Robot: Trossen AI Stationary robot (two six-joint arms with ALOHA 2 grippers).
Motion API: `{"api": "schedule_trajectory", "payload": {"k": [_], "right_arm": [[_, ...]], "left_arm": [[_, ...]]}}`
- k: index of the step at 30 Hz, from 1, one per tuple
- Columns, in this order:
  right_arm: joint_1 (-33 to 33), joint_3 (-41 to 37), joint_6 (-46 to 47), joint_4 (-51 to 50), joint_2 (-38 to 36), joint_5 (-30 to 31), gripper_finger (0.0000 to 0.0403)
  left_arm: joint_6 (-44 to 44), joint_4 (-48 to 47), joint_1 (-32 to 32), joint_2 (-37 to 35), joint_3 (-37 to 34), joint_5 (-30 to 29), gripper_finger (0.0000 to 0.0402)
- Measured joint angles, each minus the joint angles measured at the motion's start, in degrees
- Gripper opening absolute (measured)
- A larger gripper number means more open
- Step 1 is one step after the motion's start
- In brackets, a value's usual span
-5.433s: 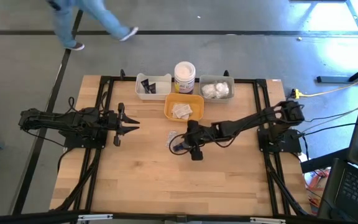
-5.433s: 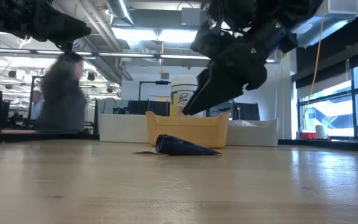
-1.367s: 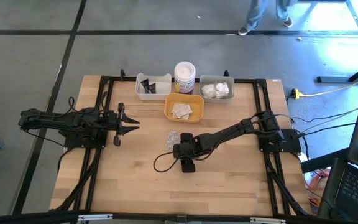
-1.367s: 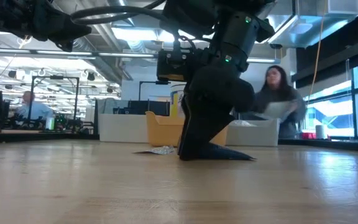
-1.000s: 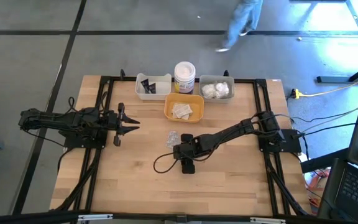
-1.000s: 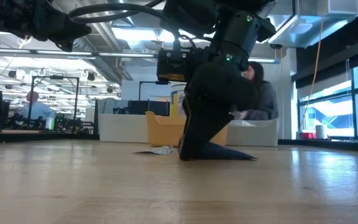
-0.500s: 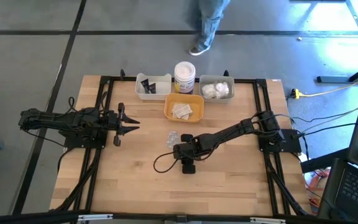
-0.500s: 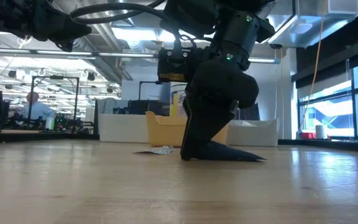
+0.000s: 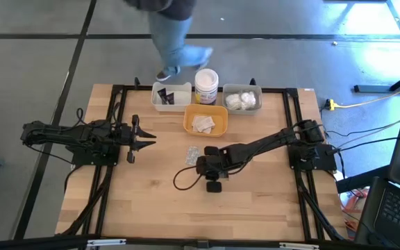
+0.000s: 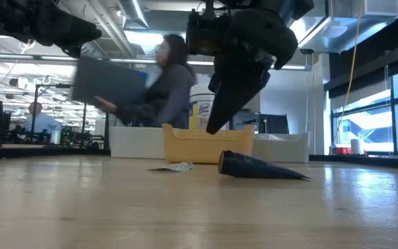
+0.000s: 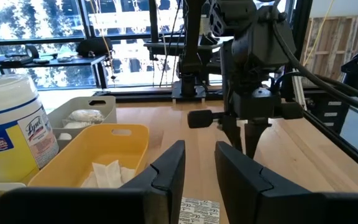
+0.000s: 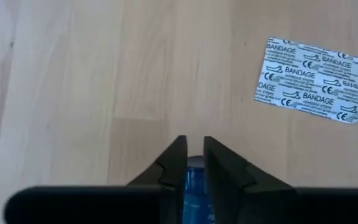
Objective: Pick & Place Travel size toiletries
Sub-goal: Put the blue shave cream into the white bin
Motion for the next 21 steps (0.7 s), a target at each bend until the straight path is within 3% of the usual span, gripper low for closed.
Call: {"api": "schedule_trajectory", "payload": {"k": [6,13,21], "right_arm": [[0.71,0.0,-1.95,-0.29,-0.14,-0.31,0.0053],[0.61,0.02,-1.43,-1.3,-0.14,4.63,0.013],[-0.1,0.12,1.72,-3.23,1.59,3.56,0.0211]], "left_arm": [[0.0,0.0,0.0,-0.02,0.0,-0.01,0.0086],[0.0,-0.01,0.01,-0.02,0.0,-0.01,0.0086],[0.0,0.21,0.02,0.0,0.0,-0.02,0.0086]]}}
